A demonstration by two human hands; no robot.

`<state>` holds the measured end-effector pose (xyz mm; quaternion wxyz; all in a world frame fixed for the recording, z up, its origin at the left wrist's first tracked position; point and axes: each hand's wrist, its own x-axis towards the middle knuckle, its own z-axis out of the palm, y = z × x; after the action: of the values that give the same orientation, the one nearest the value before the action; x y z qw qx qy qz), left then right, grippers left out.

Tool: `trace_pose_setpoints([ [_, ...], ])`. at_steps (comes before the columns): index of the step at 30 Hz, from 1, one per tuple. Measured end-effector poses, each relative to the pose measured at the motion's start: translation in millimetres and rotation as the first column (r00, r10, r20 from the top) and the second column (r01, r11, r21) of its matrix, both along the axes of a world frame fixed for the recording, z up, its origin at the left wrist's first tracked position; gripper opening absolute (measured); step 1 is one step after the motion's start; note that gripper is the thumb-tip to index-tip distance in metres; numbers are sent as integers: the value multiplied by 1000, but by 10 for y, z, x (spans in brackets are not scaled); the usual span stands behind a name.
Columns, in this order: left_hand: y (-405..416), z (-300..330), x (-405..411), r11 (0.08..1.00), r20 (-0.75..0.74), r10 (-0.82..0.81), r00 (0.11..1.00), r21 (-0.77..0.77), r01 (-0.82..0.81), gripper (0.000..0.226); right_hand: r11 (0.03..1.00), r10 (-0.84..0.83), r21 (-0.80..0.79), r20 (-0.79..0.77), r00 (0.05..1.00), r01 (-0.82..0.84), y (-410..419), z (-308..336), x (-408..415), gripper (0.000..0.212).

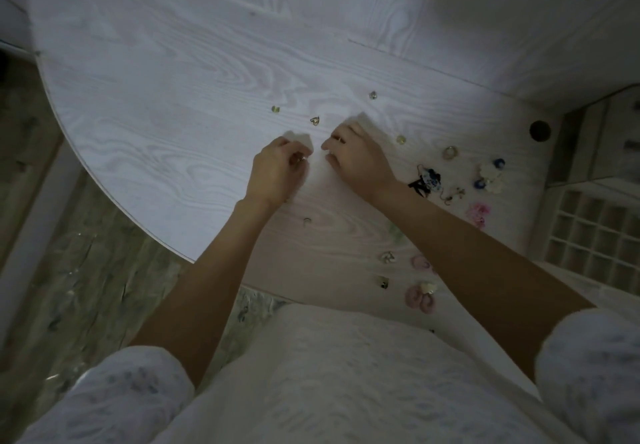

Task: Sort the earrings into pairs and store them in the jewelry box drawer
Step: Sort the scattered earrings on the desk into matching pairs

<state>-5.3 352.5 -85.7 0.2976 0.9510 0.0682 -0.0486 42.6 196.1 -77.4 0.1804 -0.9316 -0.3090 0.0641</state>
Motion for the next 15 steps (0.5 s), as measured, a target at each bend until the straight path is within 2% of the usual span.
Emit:
trace_pose_setpoints([
  [8,-276,10,-83,992,33,-123,992,24,122,16,986,-167,-14,-67,984,166,-164,-24,-383,11],
  [11,-332,-22,-148,996,34,-84,996,-1,84,15,977,-206,-71,-82,975,200,-330,-48,-651,16],
  [15,-386,-20,-232,998,27,-46,999,-33,47,14,936,-351,-36,-115,929,349,-485,-56,-765,15],
])
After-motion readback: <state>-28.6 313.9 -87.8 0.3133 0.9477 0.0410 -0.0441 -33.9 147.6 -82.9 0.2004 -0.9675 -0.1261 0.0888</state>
